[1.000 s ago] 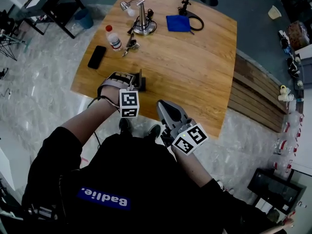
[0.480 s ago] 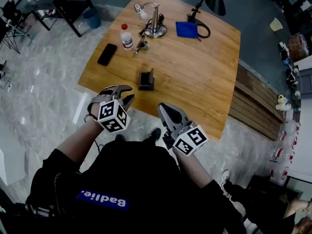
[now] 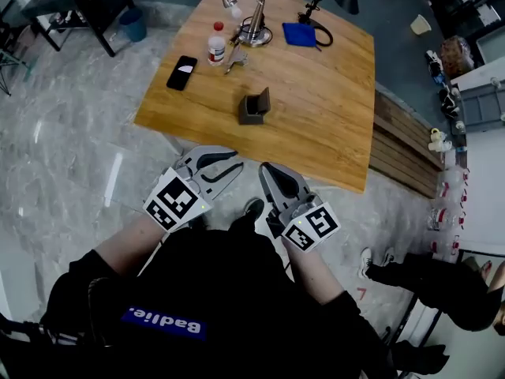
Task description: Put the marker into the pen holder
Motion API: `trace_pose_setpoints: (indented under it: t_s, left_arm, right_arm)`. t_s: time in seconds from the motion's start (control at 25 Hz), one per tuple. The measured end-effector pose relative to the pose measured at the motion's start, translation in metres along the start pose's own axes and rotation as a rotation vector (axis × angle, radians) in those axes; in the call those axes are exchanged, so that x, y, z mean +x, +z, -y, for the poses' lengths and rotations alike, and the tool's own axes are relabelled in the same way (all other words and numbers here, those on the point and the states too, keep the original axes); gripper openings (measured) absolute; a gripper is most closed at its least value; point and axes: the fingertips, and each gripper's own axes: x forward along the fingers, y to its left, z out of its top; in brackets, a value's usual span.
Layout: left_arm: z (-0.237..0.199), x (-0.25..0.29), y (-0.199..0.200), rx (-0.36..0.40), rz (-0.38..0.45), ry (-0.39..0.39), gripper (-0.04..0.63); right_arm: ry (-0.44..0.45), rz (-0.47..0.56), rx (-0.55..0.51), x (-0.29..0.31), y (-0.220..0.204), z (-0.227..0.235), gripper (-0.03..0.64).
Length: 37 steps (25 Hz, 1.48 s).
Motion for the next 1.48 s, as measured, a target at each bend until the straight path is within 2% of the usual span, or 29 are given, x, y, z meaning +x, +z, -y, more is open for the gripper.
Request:
trace_pose_setpoints:
  t_s: [0.12, 0.2, 0.32, 0.44, 0.84, 1.48]
  left_arm:
    - [0.021, -0.024, 0.022, -0.102, 0.141, -0.032, 0.061]
    - [0.028, -0.035, 0.035, -0.126, 0.222, -0.022, 0.021]
    - [0.034, -0.04, 0.047, -0.146, 0.291, 0.01, 0.009]
    - [0.04, -0.035, 0.055, -0.161, 0.324, 0.03, 0.009]
    - [0.061, -0.008, 0.047, -0.157, 0.287, 0.055, 0.009]
    - [0.067, -0.009, 0.043, -0.151, 0.257, 0.08, 0.009]
  right_arm:
    - [0.012, 0.018, -0.053, -0.007, 0.01, -0.025, 0.006]
    - [0.028, 0.035, -0.087, -0.011, 0.018, -0.037, 0.006]
    - [0.06, 0.046, -0.121, -0.017, 0.027, -0.046, 0.006]
    - [0.089, 0.051, -0.144, -0.027, 0.032, -0.048, 0.006]
    - [0.111, 0.045, -0.11, -0.051, 0.019, -0.034, 0.006]
    - [0.122, 0.044, -0.087, -0.056, 0.018, -0.035, 0.006]
